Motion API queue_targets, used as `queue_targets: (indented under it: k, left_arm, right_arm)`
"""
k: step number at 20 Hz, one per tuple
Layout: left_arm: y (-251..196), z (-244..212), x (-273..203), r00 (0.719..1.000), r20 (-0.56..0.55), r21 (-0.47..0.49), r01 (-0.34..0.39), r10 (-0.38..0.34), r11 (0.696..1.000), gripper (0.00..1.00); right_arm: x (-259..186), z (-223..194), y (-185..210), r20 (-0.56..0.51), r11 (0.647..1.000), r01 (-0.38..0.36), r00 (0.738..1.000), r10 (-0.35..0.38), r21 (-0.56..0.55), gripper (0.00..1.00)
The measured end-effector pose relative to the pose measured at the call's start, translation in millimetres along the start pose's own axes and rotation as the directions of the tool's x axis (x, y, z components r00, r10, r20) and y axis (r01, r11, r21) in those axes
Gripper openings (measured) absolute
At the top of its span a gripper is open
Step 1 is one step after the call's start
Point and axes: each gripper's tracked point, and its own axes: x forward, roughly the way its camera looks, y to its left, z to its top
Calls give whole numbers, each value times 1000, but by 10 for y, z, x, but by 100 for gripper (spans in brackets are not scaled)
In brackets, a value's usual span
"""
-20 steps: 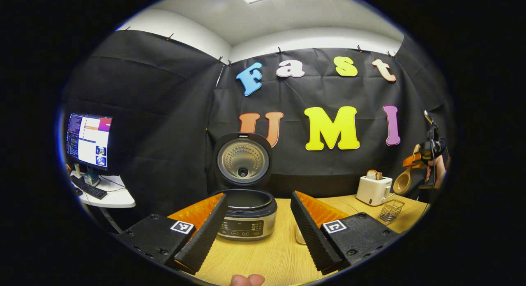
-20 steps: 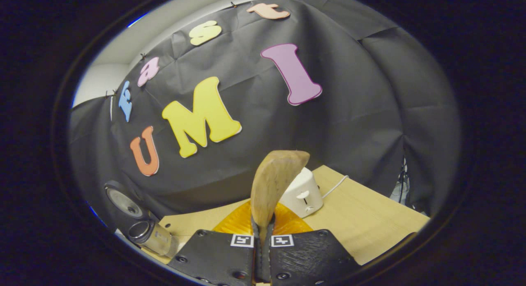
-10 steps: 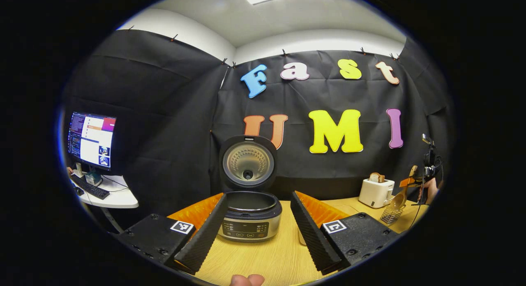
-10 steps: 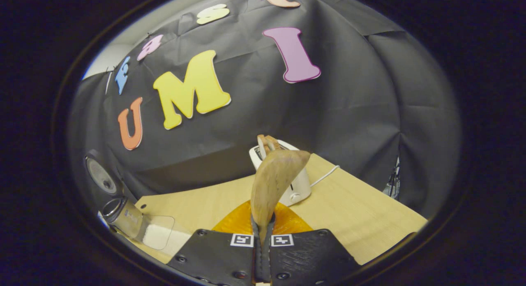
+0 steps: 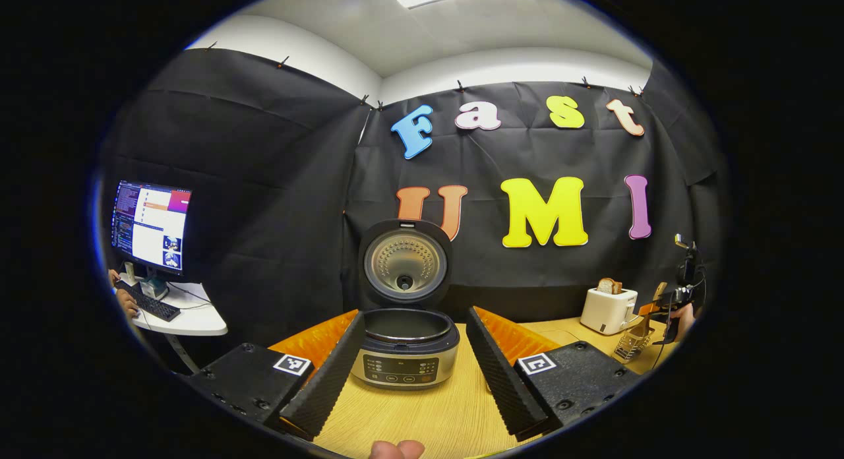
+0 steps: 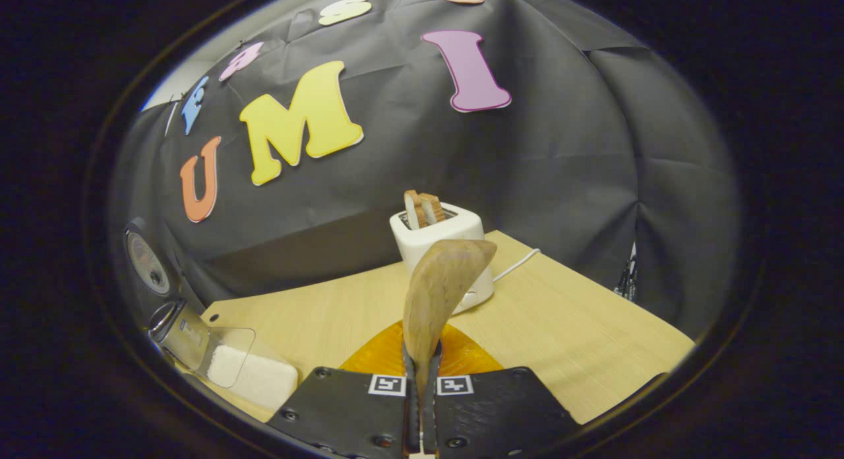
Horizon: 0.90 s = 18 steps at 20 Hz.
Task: Close the left gripper, press the button to open the rice cooker; take a wooden spoon from the chopstick holder with the right hand, scoop a spoonful of rice and pour it into the rice cooker, then put the wooden spoon back into the chopstick holder.
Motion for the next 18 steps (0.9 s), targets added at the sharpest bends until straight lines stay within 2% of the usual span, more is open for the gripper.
queue_targets:
  k: [3,4,5,7,8,9,11,14,15,16,17,18]
  left_arm:
    - [11,-2,6,1000,1,-7,-1,1,1000,98]
    - [22,-4,6,1000,-1,-8,-1,1,1000,98]
    - [19,-6,5,1000,0,-9,-3,3,1000,98]
    - [15,-4,11,1000,1,-15,-2,2,1000,98]
    - [9,-2,10,1000,2,-18,-1,1,1000,98]
    - [-1,-6,6,1000,3,-21,-2,2,1000,98]
    - [-16,-16,30,1000,5,-28,-3,3,1000,98]
    - [-81,-67,53,1000,-6,-50,-1,1,999,98]
    - [-97,-61,68,1000,-2,-53,-3,2,999,98]
    - [-145,-61,94,1000,2,-54,10,-10,999,98]
    - [-195,-59,145,1000,-8,-55,21,-22,998,98]
    - [-196,-59,220,999,-25,-55,25,-27,998,97]
  right_arm:
    - [-21,-34,-24,-9,1000,-4,1000,4,-7,5]
    - [-62,3,-26,3,1000,-8,1000,8,-10,10]
    - [-87,57,-63,23,1000,-3,1000,3,-13,10]
    - [-163,136,-100,48,1000,-2,999,3,-18,21]
    - [-195,167,-125,58,1000,-1,998,2,-19,31]
    - [-231,195,-159,71,1000,3,997,-2,-17,31]
    - [-322,286,-247,118,1000,17,993,-16,-5,63]
    - [-534,465,-321,197,1000,16,980,-15,-4,86]
    - [-602,503,-322,209,1000,6,978,-5,-6,91]
    - [-678,519,-316,219,1000,-6,976,8,-9,91]
    - [-750,532,-327,229,1000,-12,973,17,-23,86]
    - [-815,536,-346,246,999,-15,969,26,-47,91]
